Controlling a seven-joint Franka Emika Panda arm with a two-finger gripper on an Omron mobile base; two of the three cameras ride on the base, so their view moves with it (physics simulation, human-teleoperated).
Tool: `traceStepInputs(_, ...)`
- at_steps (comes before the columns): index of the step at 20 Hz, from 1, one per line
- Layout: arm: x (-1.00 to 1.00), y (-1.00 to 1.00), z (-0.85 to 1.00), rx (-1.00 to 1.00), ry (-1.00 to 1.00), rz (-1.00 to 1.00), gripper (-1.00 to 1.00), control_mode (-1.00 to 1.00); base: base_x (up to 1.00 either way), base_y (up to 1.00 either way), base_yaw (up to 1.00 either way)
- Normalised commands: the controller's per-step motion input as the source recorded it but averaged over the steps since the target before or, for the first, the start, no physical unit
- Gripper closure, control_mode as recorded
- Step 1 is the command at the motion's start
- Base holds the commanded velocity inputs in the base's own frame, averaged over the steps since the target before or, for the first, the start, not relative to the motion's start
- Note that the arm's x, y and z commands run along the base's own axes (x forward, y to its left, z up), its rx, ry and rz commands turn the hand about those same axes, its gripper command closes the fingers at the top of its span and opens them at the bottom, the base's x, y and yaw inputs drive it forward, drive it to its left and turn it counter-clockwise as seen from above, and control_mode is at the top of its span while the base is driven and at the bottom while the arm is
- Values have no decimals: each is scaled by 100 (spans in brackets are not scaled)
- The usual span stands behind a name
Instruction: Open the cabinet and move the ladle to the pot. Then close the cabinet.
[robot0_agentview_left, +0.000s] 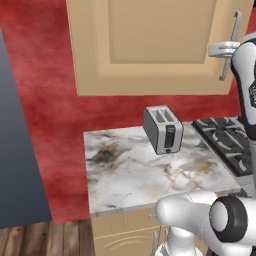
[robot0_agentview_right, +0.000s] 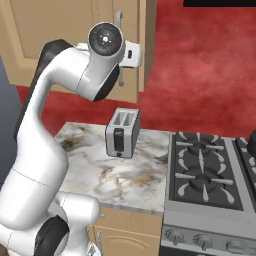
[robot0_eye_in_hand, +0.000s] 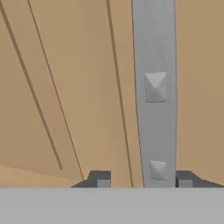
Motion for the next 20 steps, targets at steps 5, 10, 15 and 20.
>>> traceStepInputs(5,-100,74,23,-3,0,0,100,-100,0,0,0)
traceStepInputs(10,-100,81,14,-5,0,0,100,-100,0,0,0)
traceStepInputs(15,-100,89,8,-7,1,0,100,-100,0,0,0)
traceStepInputs(20,-100,85,7,-7,4,0,100,-100,0,0,0)
